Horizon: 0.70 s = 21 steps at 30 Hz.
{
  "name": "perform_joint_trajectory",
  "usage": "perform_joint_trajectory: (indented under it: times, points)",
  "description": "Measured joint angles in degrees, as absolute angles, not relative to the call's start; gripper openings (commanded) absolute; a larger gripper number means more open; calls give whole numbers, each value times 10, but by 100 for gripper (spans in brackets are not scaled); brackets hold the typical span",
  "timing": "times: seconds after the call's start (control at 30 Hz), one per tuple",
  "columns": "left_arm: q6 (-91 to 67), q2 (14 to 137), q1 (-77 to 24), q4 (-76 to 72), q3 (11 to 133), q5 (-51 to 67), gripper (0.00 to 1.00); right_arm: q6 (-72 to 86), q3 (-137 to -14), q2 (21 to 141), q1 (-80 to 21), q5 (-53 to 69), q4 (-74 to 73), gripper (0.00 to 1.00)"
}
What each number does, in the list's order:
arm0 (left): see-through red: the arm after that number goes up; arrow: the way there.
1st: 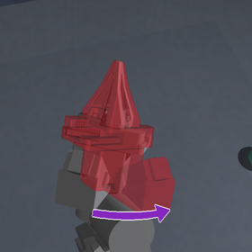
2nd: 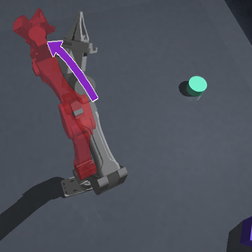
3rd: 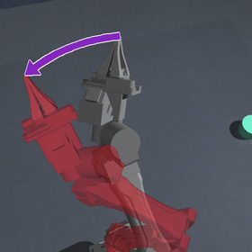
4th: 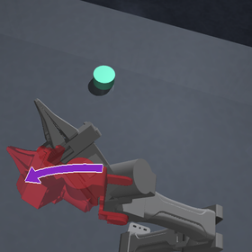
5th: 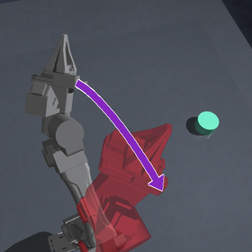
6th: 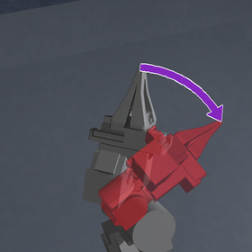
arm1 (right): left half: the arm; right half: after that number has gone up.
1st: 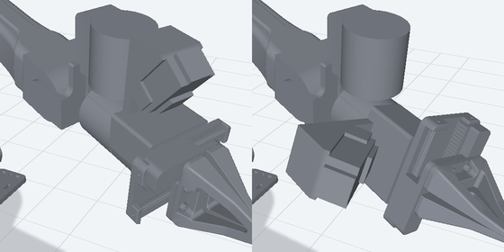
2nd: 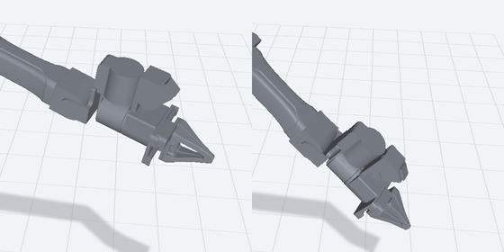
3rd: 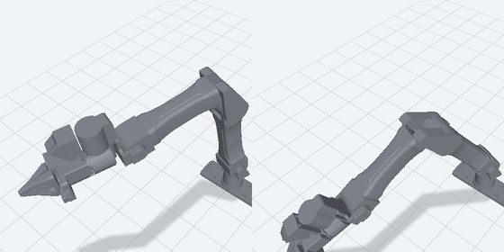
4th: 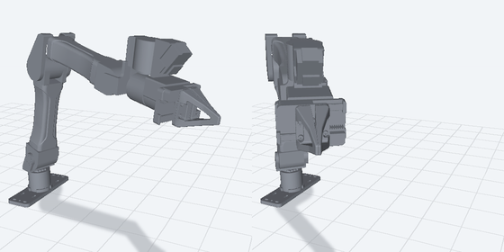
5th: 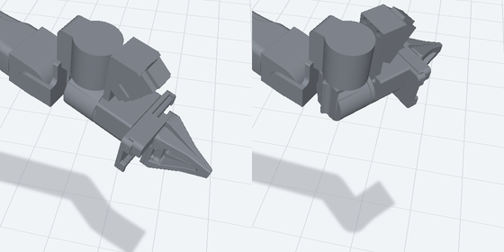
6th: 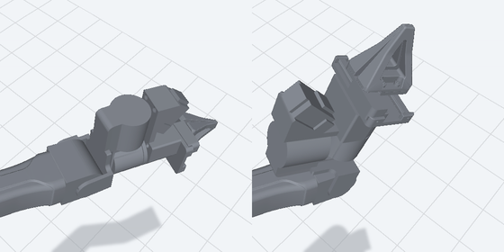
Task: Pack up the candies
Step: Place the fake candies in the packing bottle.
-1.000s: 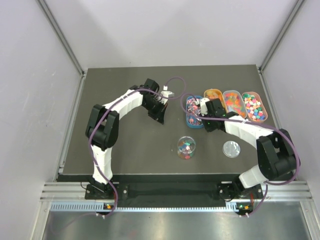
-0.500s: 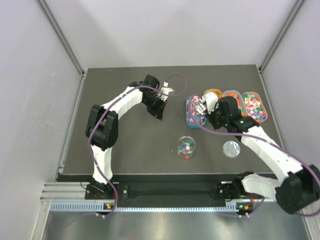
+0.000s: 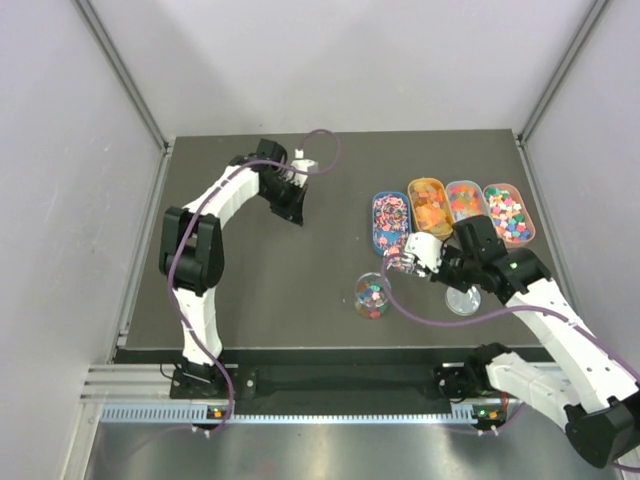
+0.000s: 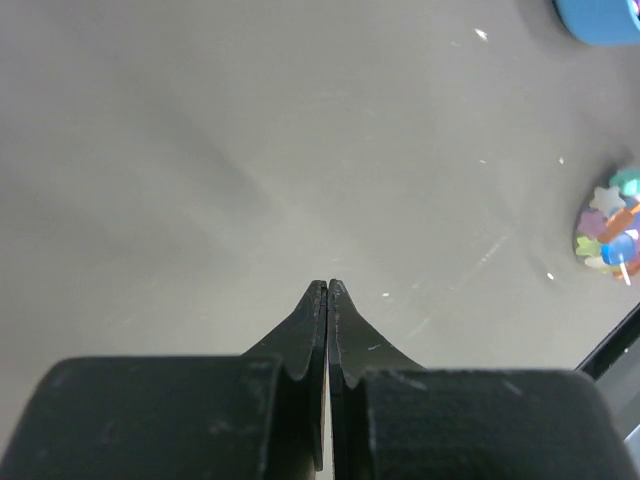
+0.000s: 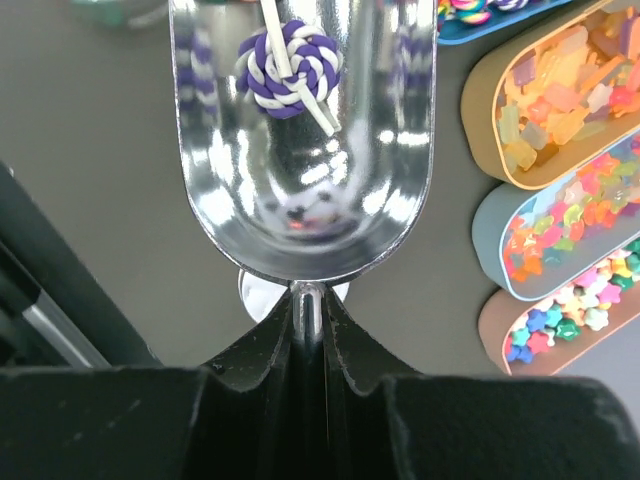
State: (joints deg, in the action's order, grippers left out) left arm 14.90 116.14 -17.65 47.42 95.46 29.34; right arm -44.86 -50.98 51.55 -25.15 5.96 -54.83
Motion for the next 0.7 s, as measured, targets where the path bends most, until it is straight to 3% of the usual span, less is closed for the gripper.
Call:
perform_joint_trajectory:
  times: [0.23, 0.7]
  points:
    - [135, 1161, -147, 461, 955, 316, 0, -515, -564, 557, -281, 26, -625, 0]
    - [100, 1124, -138, 389, 865, 357, 0, -504, -616, 641, -453, -70, -707, 0]
